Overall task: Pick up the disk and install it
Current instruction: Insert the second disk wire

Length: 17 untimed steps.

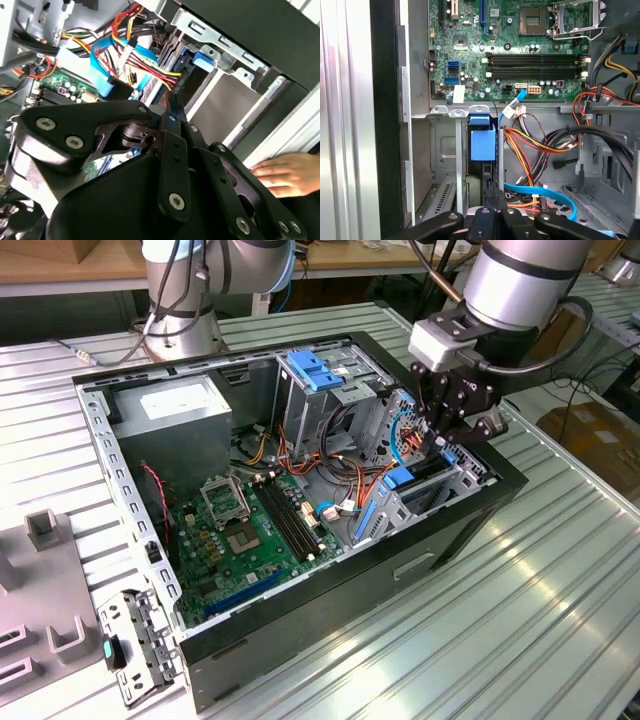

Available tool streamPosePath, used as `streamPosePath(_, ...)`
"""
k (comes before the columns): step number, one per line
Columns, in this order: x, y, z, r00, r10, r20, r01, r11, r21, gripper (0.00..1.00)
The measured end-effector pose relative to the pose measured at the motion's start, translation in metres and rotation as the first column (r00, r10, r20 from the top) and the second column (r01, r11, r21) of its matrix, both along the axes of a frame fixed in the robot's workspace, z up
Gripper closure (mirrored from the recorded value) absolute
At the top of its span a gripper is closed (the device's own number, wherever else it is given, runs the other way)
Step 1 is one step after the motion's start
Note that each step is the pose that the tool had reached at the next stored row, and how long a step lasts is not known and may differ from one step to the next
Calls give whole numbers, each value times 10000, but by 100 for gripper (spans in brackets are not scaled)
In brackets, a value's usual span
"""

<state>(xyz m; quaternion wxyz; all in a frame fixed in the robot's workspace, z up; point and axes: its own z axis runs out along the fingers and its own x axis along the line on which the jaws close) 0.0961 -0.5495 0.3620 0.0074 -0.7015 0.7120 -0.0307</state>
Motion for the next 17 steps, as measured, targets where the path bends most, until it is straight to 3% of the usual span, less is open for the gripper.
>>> streamPosePath(3, 0, 13, 72, 10000, -1, 0, 1, 10000, 4, 89)
streamPosePath(4, 0, 23, 132, 10000, -1, 0, 1, 10000, -1, 89)
streamPosePath(7, 2, 66, 217, 10000, -1, 0, 1, 10000, -63, 89)
streamPosePath(9, 7, 198, 243, 10000, -1, 0, 1, 9998, -174, 89)
streamPosePath(12, 8, 311, 256, 10000, -1, 0, 1, 9995, -328, 89)
streamPosePath(16, 10, 485, 289, 10000, -1, 0, 1, 9978, -662, 89)
streamPosePath(17, 11, 515, 296, 10000, -1, 0, 1, 9974, -715, 89)
